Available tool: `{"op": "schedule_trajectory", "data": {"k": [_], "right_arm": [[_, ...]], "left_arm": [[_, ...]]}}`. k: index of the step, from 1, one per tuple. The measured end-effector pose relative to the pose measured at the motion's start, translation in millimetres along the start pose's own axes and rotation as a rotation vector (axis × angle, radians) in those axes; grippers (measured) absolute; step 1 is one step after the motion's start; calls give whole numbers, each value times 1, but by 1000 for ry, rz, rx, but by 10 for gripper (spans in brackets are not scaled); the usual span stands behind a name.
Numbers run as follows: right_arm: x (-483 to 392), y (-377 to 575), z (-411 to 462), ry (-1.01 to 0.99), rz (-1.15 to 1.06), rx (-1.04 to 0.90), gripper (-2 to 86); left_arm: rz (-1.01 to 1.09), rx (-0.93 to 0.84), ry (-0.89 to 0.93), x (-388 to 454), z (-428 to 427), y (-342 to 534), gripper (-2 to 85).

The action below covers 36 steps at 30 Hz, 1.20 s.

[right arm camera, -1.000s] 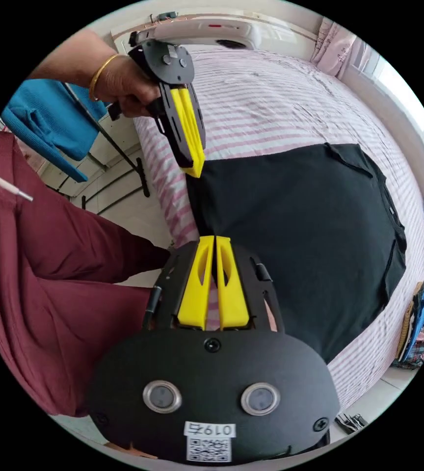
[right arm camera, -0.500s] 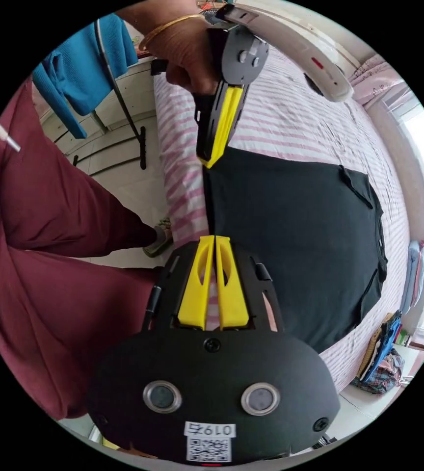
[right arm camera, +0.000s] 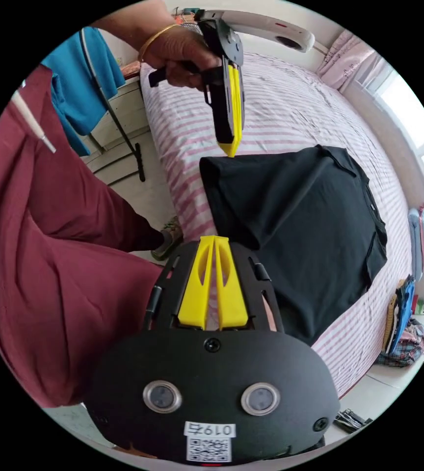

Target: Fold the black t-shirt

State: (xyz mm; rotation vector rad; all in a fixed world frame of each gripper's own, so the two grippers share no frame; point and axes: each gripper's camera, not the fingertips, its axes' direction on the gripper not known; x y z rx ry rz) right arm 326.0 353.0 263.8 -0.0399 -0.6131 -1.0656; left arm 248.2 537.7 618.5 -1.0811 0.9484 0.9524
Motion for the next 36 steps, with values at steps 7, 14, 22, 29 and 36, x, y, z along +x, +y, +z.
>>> {"op": "schedule_trajectory", "data": {"k": [7,14,22,29,36], "right_arm": [[17,19,13,22,123,-21,-9],[34,32,8,-89,298,-38,-7],[23,39,4,-24,402,-141,-6],[6,45,12,-25,365,-146,-6],[-7,44,20,3,391,-118,-7]], "left_arm": [[292,-110,-411,83,15,0,21],[222,-99,-279,115,14,24,56],[362,-74,-516,164,24,47,108],[466,-77,-706,204,57,68,83],[498,-67,-830,220,78,89,55]]}}
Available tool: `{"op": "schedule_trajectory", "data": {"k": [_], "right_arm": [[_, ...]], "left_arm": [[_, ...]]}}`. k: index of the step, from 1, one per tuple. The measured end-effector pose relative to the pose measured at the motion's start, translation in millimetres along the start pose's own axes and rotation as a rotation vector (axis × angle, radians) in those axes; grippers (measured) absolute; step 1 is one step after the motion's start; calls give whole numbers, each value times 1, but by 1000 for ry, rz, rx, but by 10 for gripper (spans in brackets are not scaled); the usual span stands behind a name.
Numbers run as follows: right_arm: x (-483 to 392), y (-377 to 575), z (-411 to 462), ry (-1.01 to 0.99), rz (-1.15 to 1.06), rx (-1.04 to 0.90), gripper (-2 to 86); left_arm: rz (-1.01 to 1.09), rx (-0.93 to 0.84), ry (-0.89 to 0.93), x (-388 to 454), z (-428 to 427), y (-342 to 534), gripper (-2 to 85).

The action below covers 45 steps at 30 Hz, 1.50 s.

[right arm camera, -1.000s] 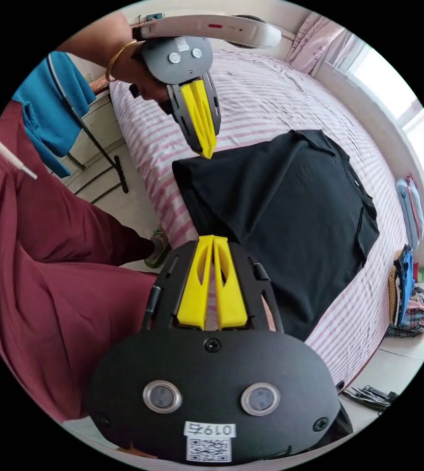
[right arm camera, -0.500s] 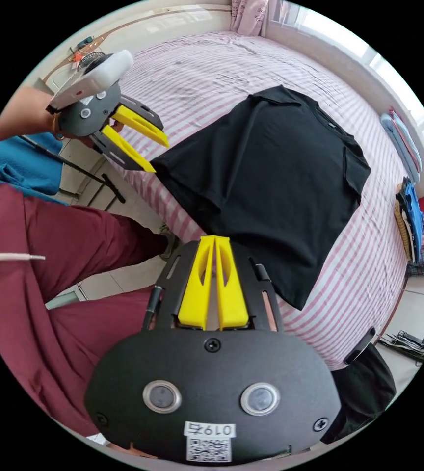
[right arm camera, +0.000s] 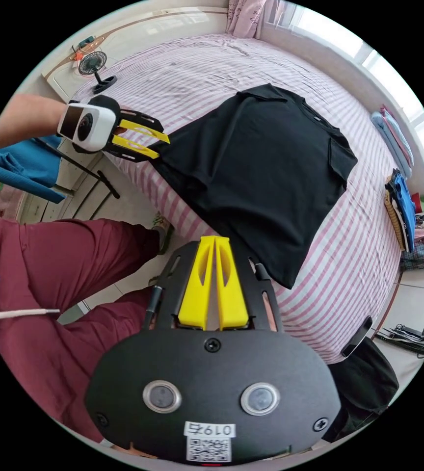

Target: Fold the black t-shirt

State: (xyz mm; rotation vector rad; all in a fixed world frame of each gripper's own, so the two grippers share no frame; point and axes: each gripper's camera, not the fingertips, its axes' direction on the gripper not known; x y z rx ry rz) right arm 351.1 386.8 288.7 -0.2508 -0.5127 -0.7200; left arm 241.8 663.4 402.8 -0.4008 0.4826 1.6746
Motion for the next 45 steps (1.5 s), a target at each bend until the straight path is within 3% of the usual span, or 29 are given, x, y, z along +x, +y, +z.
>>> {"op": "schedule_trajectory", "data": {"k": [4,12,14,19,23,28,33,39,45], "right_arm": [[-12,-11,17,54,-8,-2,-8],[-51,-42,51,212,-257,1,-4],[-60,-51,57,239,-302,9,8],[-83,-79,81,282,-419,-52,60],[-97,-89,89,316,-461,-78,55],[-116,-99,111,470,-455,-142,-5],[-124,-108,103,322,-415,-119,-9],[-149,-104,127,492,-510,-148,-3],[-152,-139,143,430,-505,-182,52]], "left_arm": [[3,13,-108,18,1,8,21],[-461,-38,135,-6,31,93,5],[-632,-30,262,-11,51,124,3],[-902,-58,384,-13,95,173,3],[-1093,1,528,-16,123,209,4],[-1160,17,594,-11,149,233,4],[-1159,16,597,-12,168,242,3],[-1178,31,632,-15,193,251,3],[-1111,-17,600,-24,207,241,4]]}}
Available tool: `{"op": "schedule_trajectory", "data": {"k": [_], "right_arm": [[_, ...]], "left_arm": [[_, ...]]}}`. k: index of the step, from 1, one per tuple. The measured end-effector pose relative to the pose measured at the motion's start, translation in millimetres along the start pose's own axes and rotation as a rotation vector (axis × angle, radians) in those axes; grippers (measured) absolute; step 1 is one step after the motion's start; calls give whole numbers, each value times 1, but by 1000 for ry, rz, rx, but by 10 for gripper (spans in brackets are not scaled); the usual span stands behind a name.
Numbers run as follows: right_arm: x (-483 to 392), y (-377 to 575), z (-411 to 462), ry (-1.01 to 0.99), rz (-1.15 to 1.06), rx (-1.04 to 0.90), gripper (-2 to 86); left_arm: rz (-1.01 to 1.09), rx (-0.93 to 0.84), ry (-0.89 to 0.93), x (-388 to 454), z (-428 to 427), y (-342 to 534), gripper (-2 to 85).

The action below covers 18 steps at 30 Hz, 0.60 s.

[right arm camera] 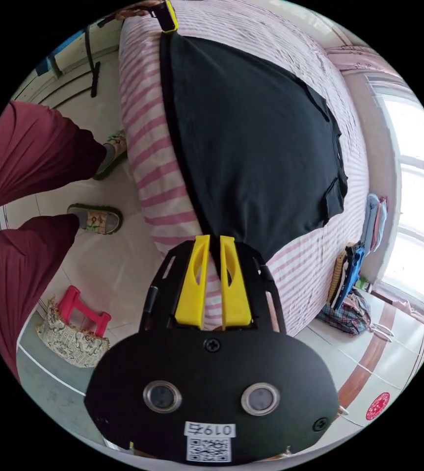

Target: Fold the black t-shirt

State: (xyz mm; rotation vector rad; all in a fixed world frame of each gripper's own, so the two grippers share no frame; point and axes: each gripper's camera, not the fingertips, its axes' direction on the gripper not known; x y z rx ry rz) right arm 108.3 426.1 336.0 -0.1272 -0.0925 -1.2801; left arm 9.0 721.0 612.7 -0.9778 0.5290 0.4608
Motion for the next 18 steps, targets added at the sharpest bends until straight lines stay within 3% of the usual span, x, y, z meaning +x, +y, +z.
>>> {"op": "schedule_trajectory", "data": {"k": [6,13,18], "right_arm": [[-24,-10,4,-4,-63,11,75],[16,16,29,-32,179,-18,83],[35,25,71,-80,222,-78,83]], "left_arm": [[-4,4,3,-3,3,-11,4],[-31,42,61,-8,-9,-17,5],[-100,-29,50,-19,-9,-12,6]]}}
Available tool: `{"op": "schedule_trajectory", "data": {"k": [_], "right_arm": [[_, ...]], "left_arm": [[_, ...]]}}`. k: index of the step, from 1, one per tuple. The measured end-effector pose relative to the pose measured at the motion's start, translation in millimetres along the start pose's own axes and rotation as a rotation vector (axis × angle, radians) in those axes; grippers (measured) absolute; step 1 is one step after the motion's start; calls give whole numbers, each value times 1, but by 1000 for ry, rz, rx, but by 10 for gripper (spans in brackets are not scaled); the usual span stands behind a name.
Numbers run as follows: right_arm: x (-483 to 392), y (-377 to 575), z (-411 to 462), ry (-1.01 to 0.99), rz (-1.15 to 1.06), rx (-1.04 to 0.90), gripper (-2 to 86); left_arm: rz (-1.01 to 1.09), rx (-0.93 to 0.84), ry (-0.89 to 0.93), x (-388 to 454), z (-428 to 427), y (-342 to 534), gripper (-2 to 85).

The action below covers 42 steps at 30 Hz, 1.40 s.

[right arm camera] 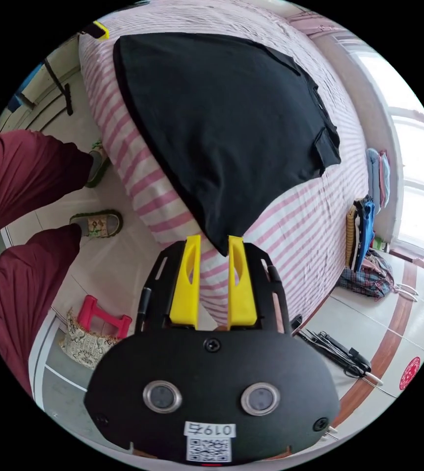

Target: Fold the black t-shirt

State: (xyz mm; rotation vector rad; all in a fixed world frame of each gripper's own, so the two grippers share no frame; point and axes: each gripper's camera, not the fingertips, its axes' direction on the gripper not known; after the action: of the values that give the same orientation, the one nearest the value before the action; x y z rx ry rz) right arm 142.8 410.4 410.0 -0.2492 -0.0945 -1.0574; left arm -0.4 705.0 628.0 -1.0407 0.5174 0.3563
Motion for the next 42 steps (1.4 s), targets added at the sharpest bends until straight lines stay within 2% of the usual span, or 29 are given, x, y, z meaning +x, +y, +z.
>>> {"op": "schedule_trajectory", "data": {"k": [3,6,8,13,17,23,28,31,35,37,42], "right_arm": [[-1,0,20,44,-43,-15,62],[0,1,41,106,-64,-37,19],[3,2,48,77,-67,-29,10],[2,19,78,67,-114,-33,6],[5,26,109,98,-107,-59,28],[41,59,138,-50,23,7,52],[83,105,181,-245,242,21,17],[100,127,207,-288,372,50,5],[132,147,247,-443,619,105,18],[145,156,282,-559,710,85,53],[154,178,327,-561,799,74,62]], "left_arm": [[2,44,-9,3,-14,-2,7],[69,128,17,24,-33,-25,7],[147,142,34,45,-32,-52,7],[186,-47,-15,62,6,-91,6],[196,-54,-4,59,0,-96,5],[288,-105,-69,67,-18,-109,5],[284,-109,-73,68,-33,-113,5],[276,-47,-69,75,-50,-116,5],[374,92,106,132,-68,-136,6],[459,113,149,170,-63,-147,6],[543,101,269,244,-42,-171,6]]}}
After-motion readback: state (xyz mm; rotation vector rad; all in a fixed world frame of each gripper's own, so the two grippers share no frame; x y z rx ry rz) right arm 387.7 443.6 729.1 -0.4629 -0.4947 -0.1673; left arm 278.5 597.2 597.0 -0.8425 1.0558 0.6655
